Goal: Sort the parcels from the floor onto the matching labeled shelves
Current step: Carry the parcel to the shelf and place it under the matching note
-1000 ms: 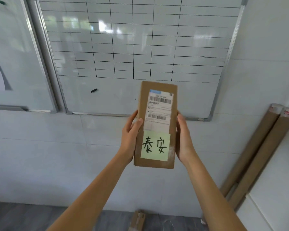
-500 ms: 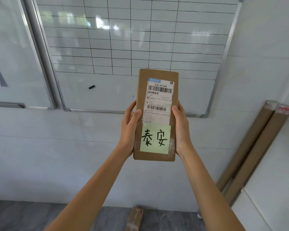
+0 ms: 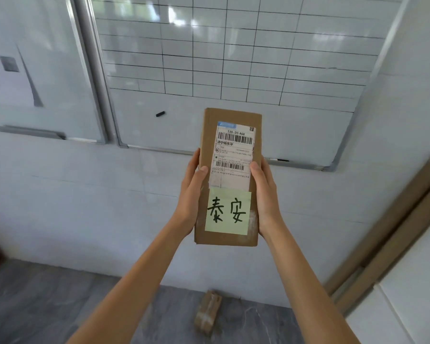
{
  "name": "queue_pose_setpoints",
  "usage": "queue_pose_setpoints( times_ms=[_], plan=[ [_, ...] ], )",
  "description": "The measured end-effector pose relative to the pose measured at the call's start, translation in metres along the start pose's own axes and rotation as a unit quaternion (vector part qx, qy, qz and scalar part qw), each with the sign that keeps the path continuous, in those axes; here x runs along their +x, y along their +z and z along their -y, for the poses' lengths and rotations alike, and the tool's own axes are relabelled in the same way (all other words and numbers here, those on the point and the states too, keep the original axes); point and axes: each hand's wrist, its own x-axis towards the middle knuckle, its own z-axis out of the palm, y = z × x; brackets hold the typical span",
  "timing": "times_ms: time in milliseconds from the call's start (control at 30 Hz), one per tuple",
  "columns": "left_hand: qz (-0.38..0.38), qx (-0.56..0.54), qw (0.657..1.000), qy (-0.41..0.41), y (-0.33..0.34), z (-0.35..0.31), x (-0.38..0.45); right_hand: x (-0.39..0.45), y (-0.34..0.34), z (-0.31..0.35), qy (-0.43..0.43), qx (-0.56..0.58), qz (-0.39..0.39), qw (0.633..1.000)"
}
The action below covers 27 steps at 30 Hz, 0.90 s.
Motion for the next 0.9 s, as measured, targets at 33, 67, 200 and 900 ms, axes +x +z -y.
queue_pose_setpoints(
  times_ms=[33, 67, 200, 900],
  plan=[
    [-0.01, 0.0, 1.0, 0.001, -0.008, -0.002, -0.003, 0.0, 0.008, -0.004, 0.005, 0.0, 0.006, 1.0],
    [-0.02, 0.001, 1.0, 0.001, -0.017, -0.004, -0.006, -0.001, 0.017, -0.007, 0.01, 0.001, 0.014, 1.0],
    [-0.047, 0.02, 0.999, 0.001, -0.055, -0.014, -0.017, -0.006, 0.054, -0.022, 0.027, 0.006, 0.045, 0.999],
    [-0.347, 0.087, 0.933, 0.04, -0.187, -0.061, -0.109, -0.03, 0.214, -0.096, 0.138, 0.057, 0.308, 0.94]
  ],
)
